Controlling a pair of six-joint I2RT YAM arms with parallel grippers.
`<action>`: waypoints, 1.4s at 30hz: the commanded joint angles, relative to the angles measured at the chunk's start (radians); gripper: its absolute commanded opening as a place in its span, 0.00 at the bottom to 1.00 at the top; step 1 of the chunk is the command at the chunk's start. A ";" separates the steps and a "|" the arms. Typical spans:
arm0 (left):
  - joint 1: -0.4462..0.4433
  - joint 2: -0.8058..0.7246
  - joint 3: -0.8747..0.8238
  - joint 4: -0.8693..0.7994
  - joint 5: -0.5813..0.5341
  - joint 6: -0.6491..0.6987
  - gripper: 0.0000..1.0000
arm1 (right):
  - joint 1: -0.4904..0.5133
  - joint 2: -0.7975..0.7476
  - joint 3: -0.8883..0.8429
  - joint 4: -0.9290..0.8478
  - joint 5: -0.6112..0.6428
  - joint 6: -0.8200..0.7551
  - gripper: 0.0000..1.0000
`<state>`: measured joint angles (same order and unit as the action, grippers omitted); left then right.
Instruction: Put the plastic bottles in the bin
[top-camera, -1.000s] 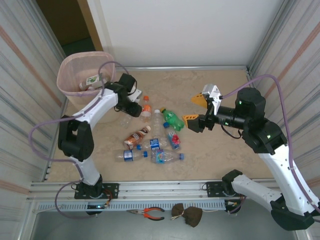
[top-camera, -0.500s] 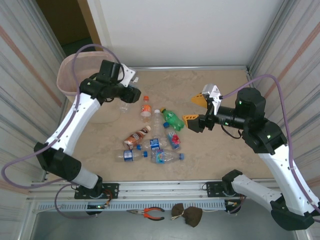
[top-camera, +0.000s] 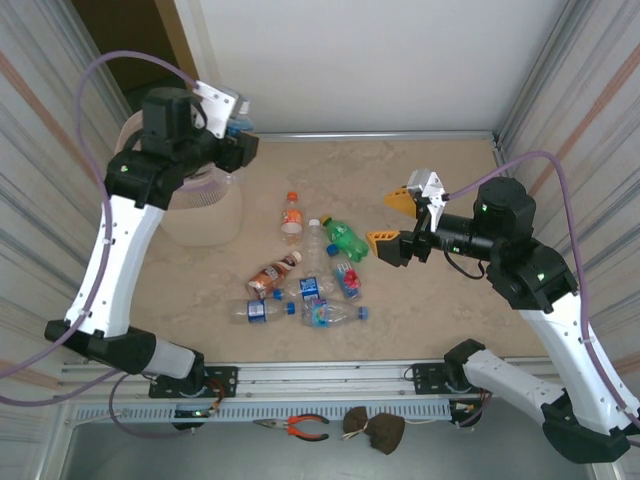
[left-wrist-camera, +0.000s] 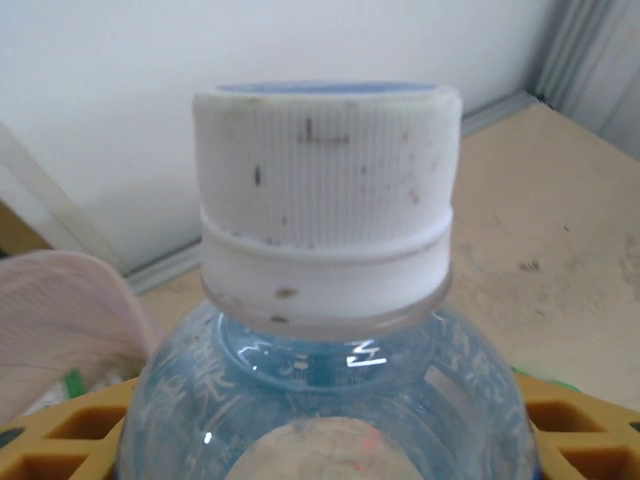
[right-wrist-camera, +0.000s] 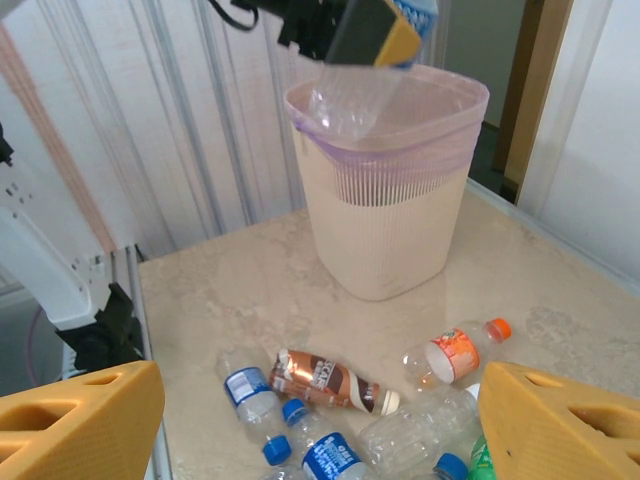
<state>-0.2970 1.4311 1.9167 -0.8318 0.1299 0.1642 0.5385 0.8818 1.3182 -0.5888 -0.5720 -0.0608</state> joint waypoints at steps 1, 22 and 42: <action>0.070 0.022 0.099 -0.053 -0.015 0.042 0.61 | 0.009 -0.009 -0.007 0.006 0.003 0.007 0.81; 0.462 0.246 0.103 -0.101 -0.069 0.119 0.59 | 0.009 0.020 -0.009 0.018 -0.013 0.005 0.81; 0.541 0.463 -0.129 -0.097 -0.050 0.033 0.60 | 0.009 0.023 -0.013 0.014 -0.013 -0.006 0.81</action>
<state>0.2230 1.8645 1.8133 -0.9028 0.0696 0.2264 0.5392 0.9062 1.2995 -0.5842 -0.5755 -0.0612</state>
